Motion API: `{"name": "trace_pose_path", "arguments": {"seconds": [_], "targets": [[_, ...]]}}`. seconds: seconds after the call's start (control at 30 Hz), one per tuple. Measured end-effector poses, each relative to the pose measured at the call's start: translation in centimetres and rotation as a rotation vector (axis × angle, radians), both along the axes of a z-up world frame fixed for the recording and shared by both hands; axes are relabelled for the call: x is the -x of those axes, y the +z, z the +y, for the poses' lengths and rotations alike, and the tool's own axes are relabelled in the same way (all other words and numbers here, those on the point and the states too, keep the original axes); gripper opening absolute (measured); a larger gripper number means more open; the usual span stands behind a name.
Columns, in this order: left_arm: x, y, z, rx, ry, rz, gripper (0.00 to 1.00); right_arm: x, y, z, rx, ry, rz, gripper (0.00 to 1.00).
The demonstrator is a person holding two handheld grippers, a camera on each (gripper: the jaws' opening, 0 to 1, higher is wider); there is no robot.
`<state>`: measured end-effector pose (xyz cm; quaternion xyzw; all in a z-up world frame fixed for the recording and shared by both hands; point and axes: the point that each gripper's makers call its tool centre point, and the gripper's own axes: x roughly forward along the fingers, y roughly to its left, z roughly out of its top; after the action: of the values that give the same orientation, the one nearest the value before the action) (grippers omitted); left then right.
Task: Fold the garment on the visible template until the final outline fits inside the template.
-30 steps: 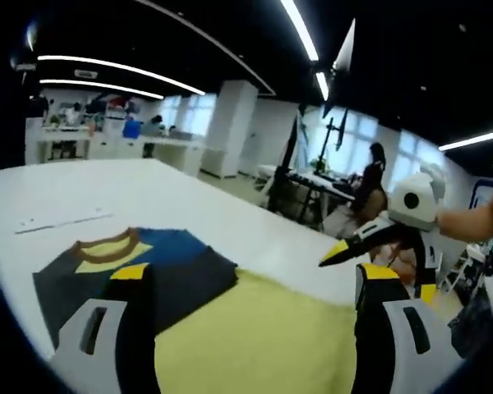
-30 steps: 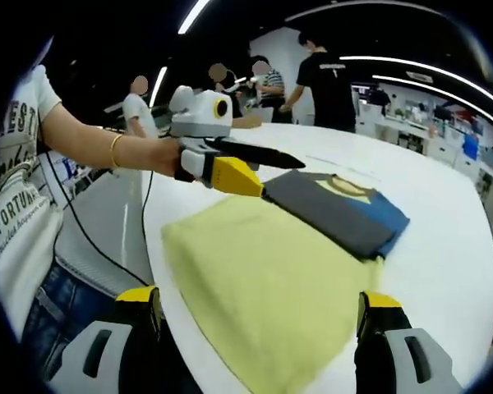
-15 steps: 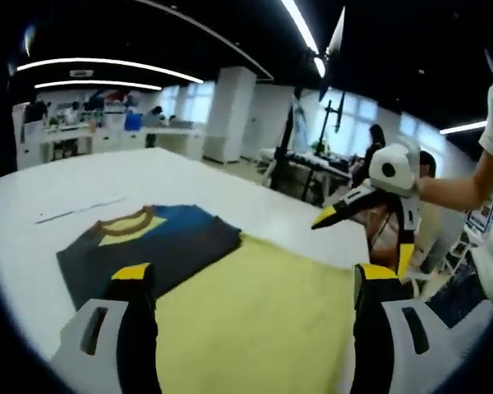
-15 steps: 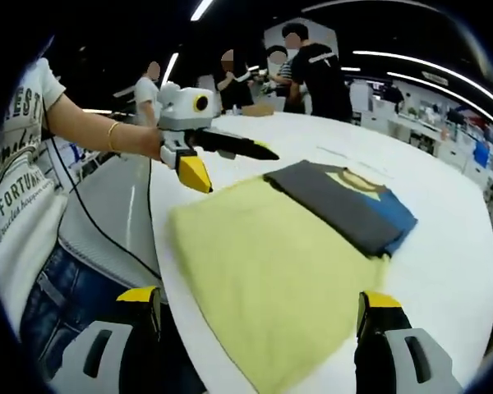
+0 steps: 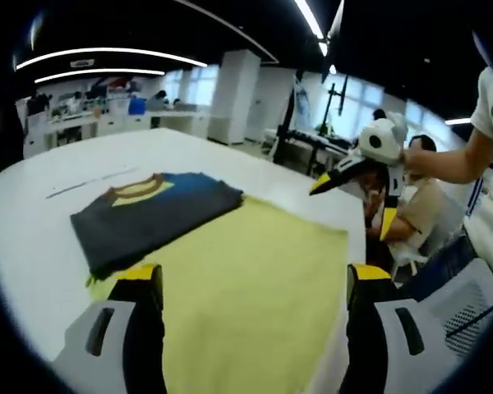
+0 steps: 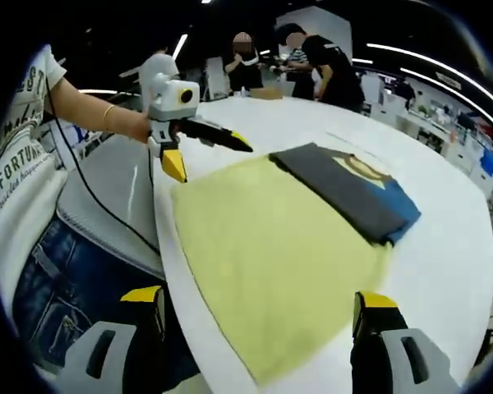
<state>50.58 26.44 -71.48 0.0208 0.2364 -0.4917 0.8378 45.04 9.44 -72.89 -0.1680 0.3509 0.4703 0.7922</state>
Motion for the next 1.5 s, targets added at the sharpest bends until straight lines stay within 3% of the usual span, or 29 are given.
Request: {"name": "trace_pose_path", "arguments": {"seconds": [0.3,0.43,0.77,1.1,1.33,1.5], "targets": [[2.2,-2.0,2.4,-0.108,-0.048,0.007,0.8,1.3,-2.4,-0.9,0.123,0.049,0.048,0.78],[3.1,-3.0,3.5,-0.204,-0.09,-0.025,0.73,1.6,-3.1,-1.1,0.155,0.061,0.049,0.71],[5.3,-4.4,5.2,-0.297,-0.141,-0.033,0.57,1.7,-4.5,-2.5,0.221,0.081,0.047,0.55],[7.1,-6.2,6.4,-0.467,-0.27,-0.081,0.46,2.2,-5.4,-3.0,0.27,0.112,0.042,0.43],[7.1,-6.9,6.8,-0.529,-0.295,-0.103,0.4,2.4,-6.1,-3.3,0.292,0.142,0.044,0.39],[6.7,-7.1,6.8,-0.523,-0.282,-0.097,0.37,2.6,-6.8,-3.6,0.331,0.18,0.038,0.34]]}}
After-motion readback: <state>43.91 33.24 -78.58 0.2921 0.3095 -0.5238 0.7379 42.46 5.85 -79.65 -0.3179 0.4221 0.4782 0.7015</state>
